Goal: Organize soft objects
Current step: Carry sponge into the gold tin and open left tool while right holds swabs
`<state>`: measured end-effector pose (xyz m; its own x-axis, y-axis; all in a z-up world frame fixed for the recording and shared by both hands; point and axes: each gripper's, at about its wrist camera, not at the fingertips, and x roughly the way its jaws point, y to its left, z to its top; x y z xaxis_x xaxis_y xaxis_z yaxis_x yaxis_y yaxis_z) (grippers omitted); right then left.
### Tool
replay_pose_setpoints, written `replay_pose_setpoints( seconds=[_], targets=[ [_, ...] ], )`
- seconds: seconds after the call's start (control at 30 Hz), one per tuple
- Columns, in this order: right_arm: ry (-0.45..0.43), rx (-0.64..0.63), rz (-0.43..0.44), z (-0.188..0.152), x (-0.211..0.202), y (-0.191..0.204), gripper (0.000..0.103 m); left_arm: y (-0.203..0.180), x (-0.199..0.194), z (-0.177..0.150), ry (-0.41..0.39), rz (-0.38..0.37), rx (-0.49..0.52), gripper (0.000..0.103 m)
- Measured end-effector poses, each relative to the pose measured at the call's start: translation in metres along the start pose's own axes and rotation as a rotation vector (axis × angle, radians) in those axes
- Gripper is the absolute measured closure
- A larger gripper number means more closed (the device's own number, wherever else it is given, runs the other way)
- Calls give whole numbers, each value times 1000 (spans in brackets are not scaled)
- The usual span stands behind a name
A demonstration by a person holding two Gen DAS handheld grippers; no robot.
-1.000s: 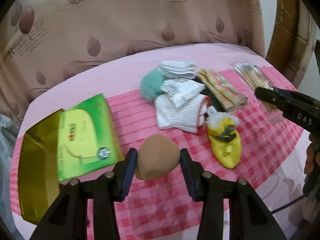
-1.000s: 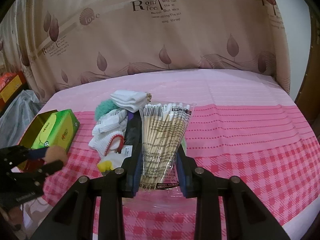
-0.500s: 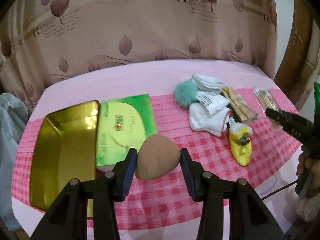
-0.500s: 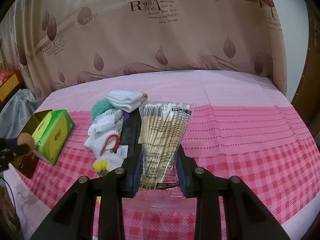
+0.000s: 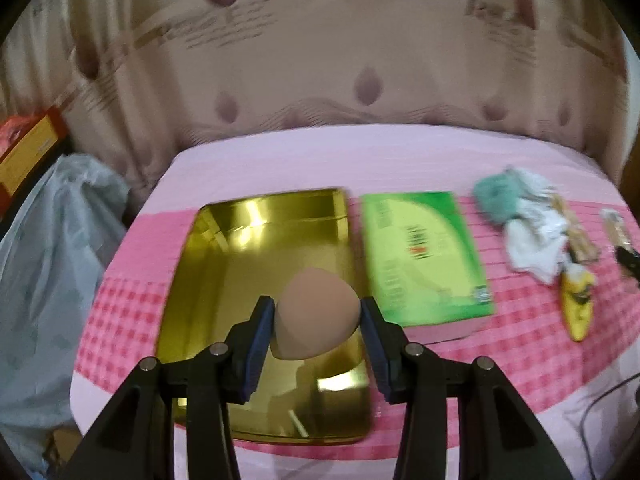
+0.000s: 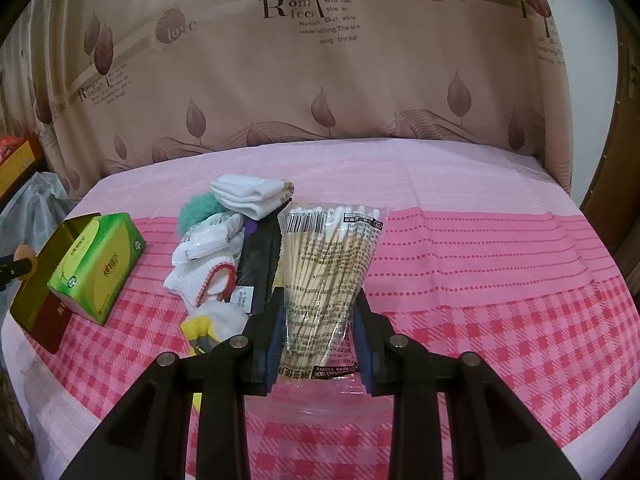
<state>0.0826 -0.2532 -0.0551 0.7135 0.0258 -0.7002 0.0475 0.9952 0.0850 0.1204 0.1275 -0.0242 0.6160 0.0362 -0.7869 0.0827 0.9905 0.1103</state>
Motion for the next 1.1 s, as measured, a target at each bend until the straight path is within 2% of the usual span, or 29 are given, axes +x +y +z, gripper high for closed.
replay_pose_setpoints(
  seconds=[0.17, 0.47, 0.6, 0.7, 0.97, 1.03, 1.07, 1.1],
  targets=[
    [1, -14, -11, -1, 1, 4, 75, 36, 25, -11, 63, 63, -51, 59],
    [-23, -43, -24, 0, -8, 20, 75, 78, 53, -32, 126, 109, -114, 58],
    [-27, -53, -17, -3, -14, 30, 75, 88, 59, -33, 125, 127, -123, 58],
    [-26, -61, -2, -5, -18, 41, 75, 89, 67, -34, 149, 110, -132, 58],
    [-26, -118, 47, -5, -25, 76, 75, 92, 75, -38, 193, 133, -148, 56],
    [-27, -135, 58, -4, -26, 87, 75, 94, 75, -39, 205, 119, -157, 55],
    [-27, -150, 62, -3, -27, 93, 75, 94, 74, -39, 205, 118, -158, 55],
    [-27, -160, 65, -3, -28, 97, 75, 93, 73, -39, 203, 113, -158, 49]
  ],
)
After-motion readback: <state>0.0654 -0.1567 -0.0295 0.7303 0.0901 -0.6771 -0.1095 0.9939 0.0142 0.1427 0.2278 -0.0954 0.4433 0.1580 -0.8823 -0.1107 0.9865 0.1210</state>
